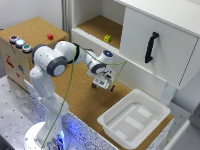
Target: Sweep the purple block to the left
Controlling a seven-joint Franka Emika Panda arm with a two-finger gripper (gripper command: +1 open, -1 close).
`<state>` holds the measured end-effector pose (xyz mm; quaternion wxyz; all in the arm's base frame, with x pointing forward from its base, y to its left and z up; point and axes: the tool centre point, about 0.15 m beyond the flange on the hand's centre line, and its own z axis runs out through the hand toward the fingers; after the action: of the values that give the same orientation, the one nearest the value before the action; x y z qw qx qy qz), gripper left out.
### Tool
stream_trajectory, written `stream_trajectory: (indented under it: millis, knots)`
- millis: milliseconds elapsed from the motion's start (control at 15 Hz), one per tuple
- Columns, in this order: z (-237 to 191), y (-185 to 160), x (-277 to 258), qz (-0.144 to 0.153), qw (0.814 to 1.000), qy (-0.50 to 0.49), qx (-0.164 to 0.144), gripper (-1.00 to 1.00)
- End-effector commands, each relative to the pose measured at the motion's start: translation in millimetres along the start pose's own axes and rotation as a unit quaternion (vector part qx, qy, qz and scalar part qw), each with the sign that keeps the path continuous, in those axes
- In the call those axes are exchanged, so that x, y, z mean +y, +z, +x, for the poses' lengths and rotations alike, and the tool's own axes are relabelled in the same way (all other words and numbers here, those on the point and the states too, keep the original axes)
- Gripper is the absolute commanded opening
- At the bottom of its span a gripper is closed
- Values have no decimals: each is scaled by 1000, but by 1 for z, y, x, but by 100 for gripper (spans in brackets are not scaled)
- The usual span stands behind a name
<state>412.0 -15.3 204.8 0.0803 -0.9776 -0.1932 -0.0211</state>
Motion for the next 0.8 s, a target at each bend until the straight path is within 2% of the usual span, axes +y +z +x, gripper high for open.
stream_trajectory:
  millis: [0, 200, 400, 733]
  knots:
    - [5, 9, -26, -56, 998, 17, 35, -100]
    - [20, 20, -31, -64, 997, 44, 29, -100]
    - [28, 16, -46, -76, 995, 59, 25, -100]
    - [10, 5, -81, -93, 993, 69, -15, -100]
